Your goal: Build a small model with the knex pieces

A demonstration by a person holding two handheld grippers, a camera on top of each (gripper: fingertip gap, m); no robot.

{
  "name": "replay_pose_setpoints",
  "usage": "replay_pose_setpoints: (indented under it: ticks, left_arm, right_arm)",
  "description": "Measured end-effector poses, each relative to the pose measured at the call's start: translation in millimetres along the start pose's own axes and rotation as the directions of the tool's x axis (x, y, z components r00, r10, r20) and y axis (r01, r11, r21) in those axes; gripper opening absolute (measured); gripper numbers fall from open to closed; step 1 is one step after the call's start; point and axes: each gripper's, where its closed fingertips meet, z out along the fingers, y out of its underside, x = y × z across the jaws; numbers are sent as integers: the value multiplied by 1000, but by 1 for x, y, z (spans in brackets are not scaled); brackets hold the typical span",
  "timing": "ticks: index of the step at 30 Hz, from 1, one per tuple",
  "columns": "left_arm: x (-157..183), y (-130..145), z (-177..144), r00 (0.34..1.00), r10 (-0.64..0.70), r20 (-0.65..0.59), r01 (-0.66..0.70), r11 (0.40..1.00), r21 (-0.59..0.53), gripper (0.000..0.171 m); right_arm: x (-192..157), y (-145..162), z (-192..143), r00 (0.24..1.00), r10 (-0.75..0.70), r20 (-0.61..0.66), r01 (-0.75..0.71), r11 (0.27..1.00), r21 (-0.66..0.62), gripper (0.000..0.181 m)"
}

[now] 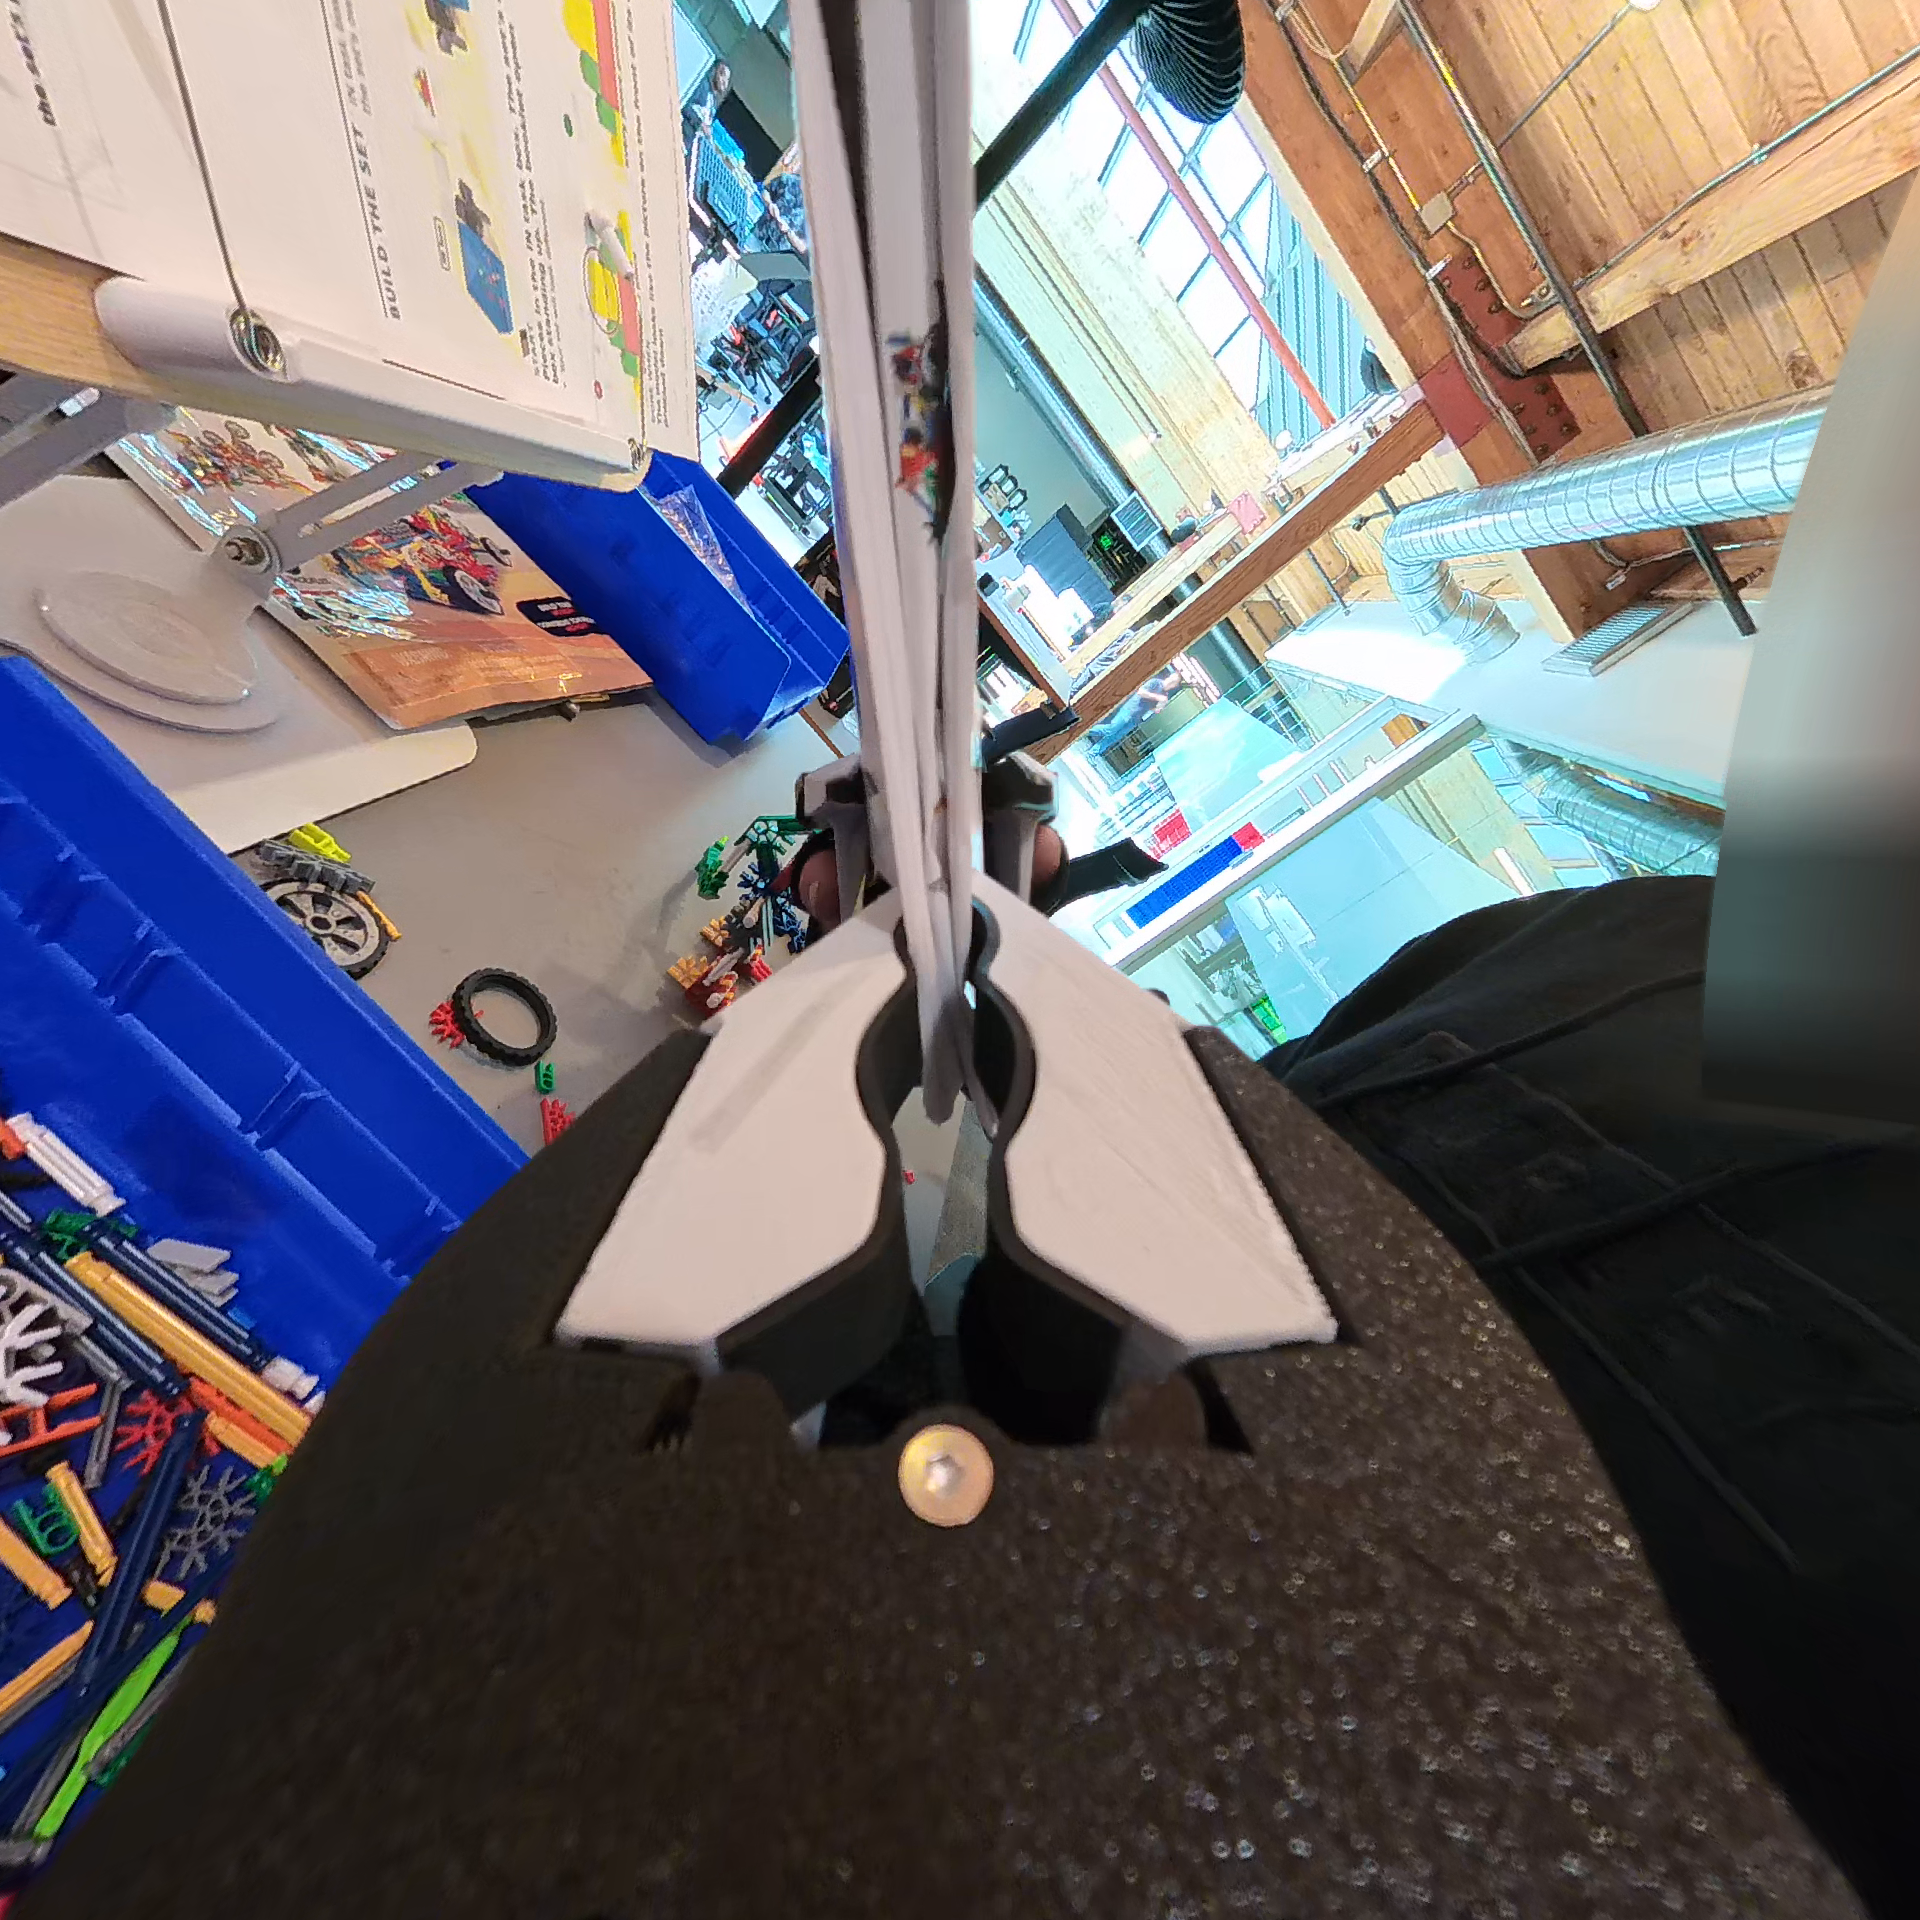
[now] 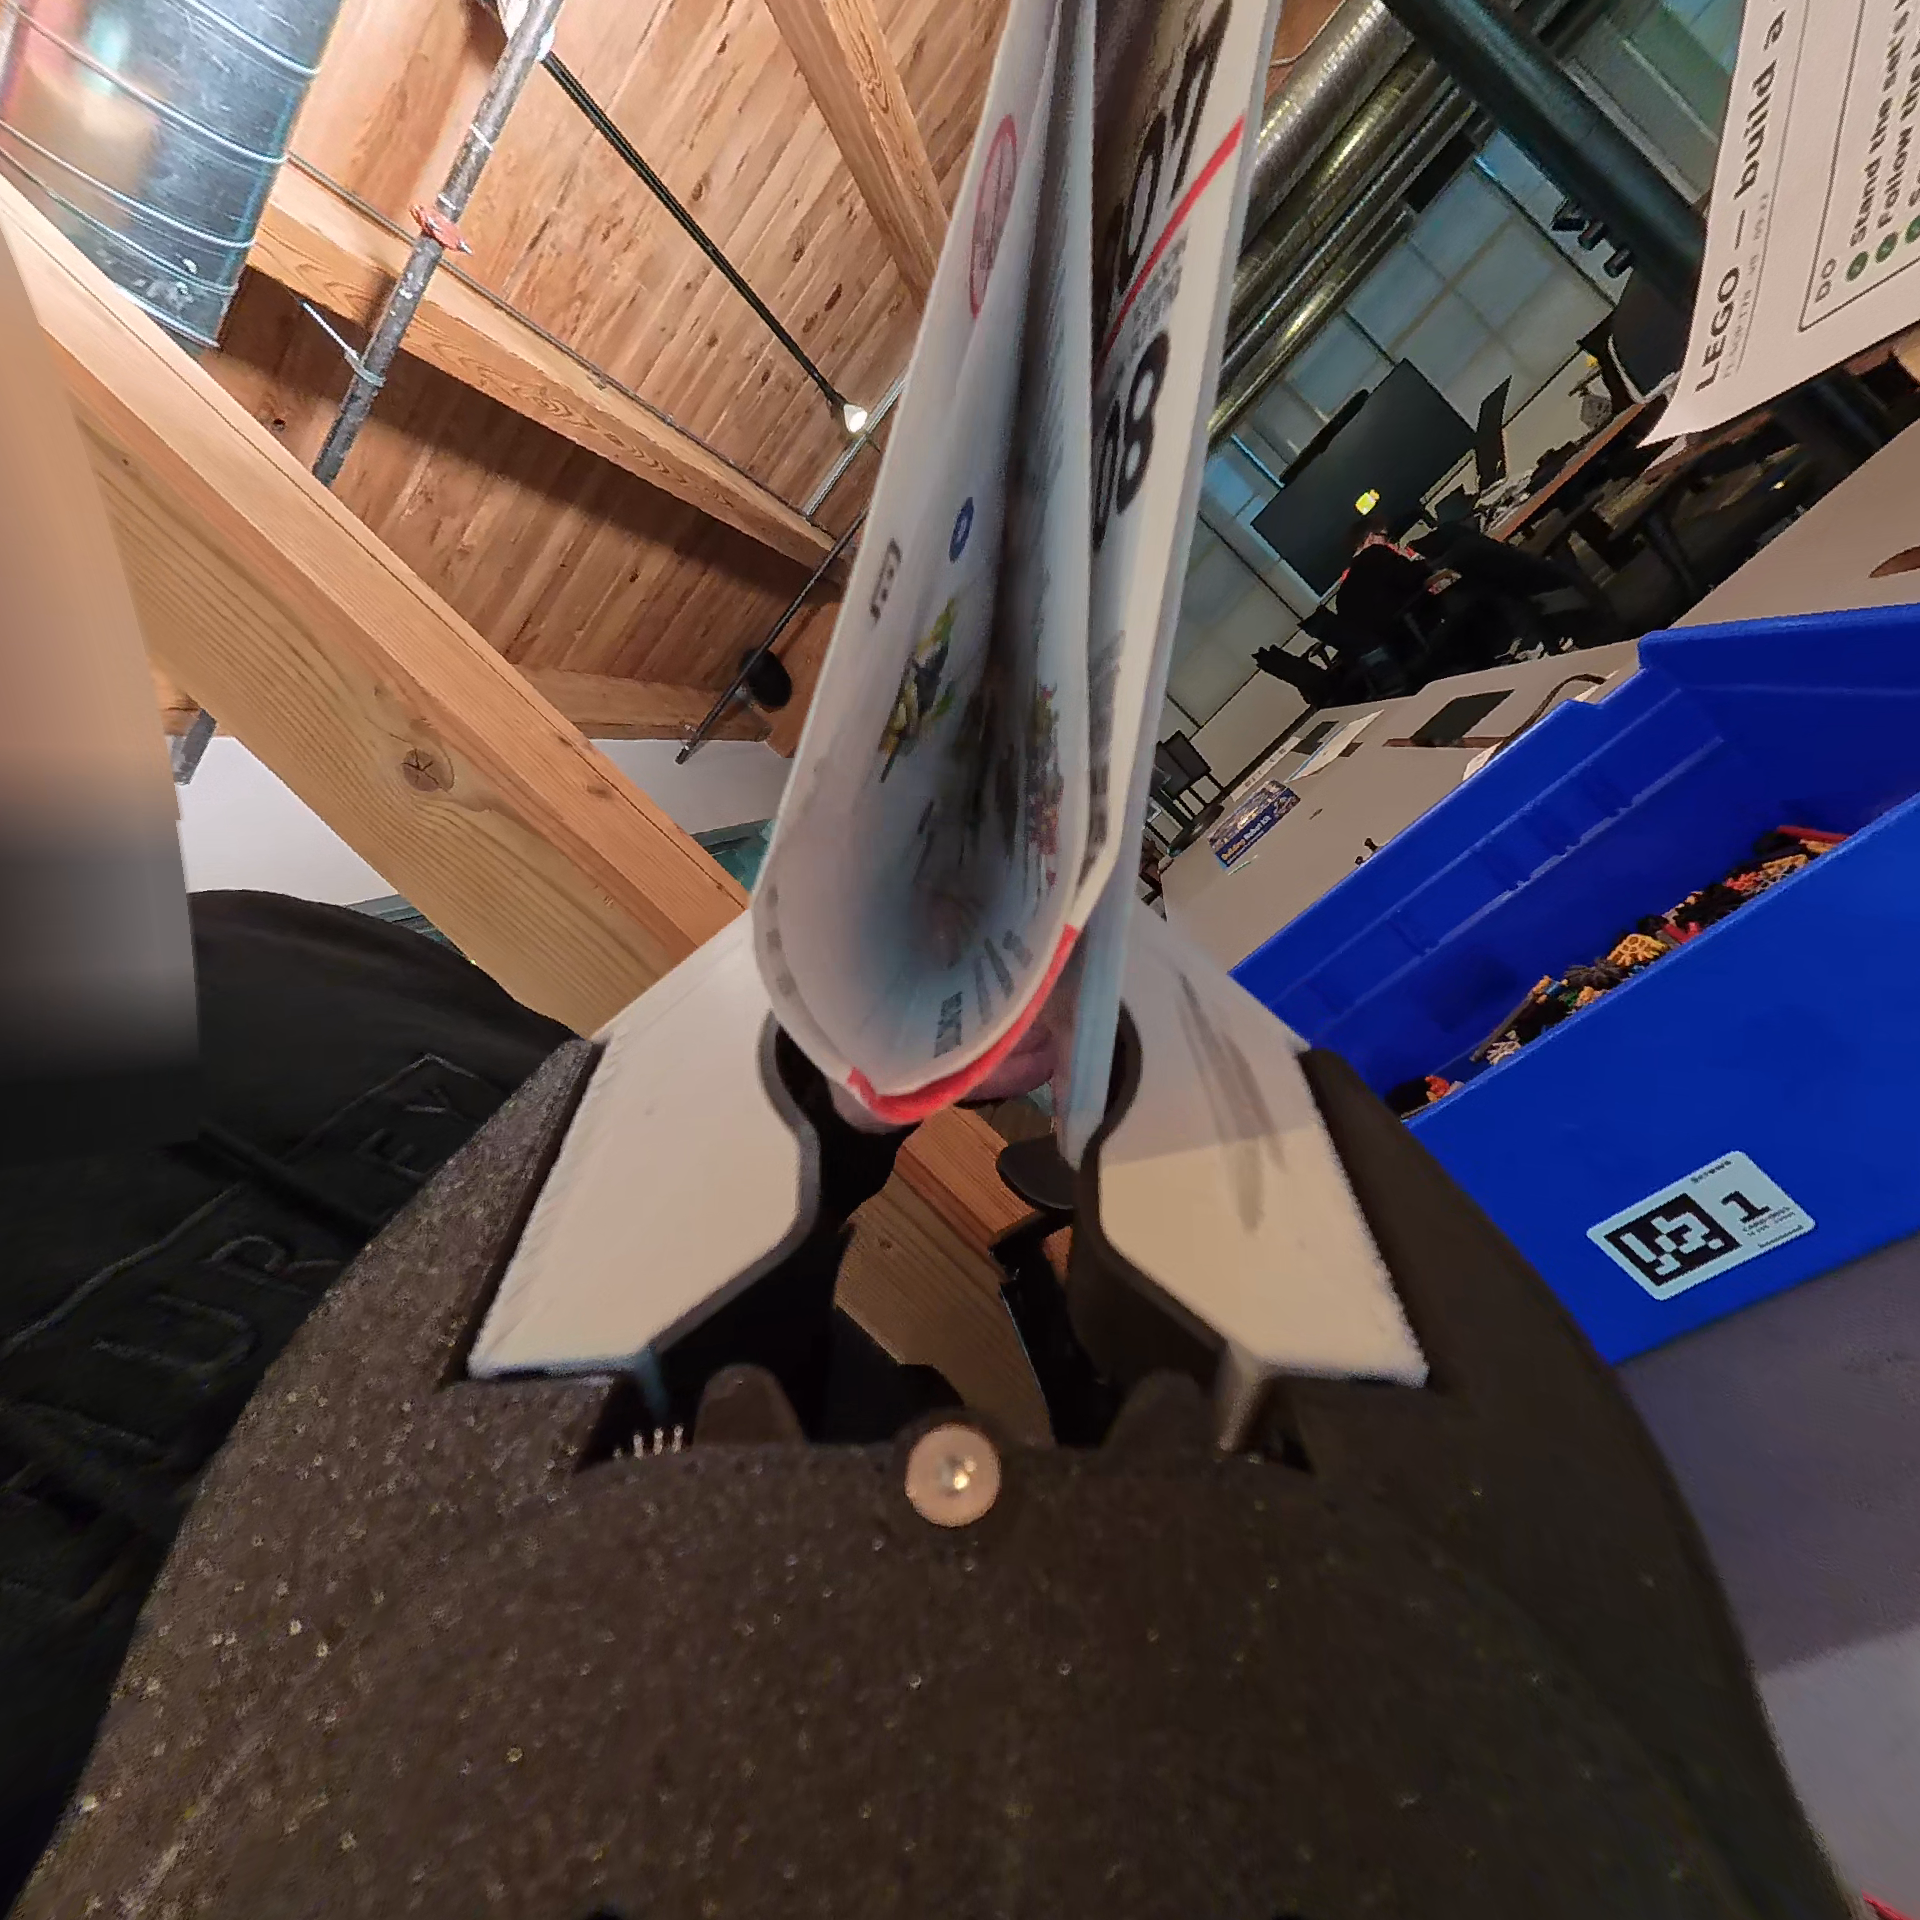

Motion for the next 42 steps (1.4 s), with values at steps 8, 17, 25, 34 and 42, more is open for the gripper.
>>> replay_pose_setpoints:
  ticks: [8,17,25,34,42]
  left_arm:
    - [-1,1,2,1000,-9,0,9,1000,0,0]
    - [-2,2,5,1000,-9,11,9,1000,0,0]
    - [-1,-2,9,1000,-8,2,8,1000,29,15]
    - [-3,14,20,1000,-16,1,16,999,-41,30]
    - [1,10,27,999,31,-7,-31,999,-13,2]
  right_arm:
    - [-1,1,1,1000,-24,-13,24,1000,-8,24]
    - [2,0,-1,997,-59,-53,58,998,-20,0]
    - [2,-4,-4,997,-55,-61,55,998,-10,0]
    - [1,-12,-9,996,-64,-63,64,998,4,0]
    - [1,-16,-15,997,-61,-54,62,998,14,0]
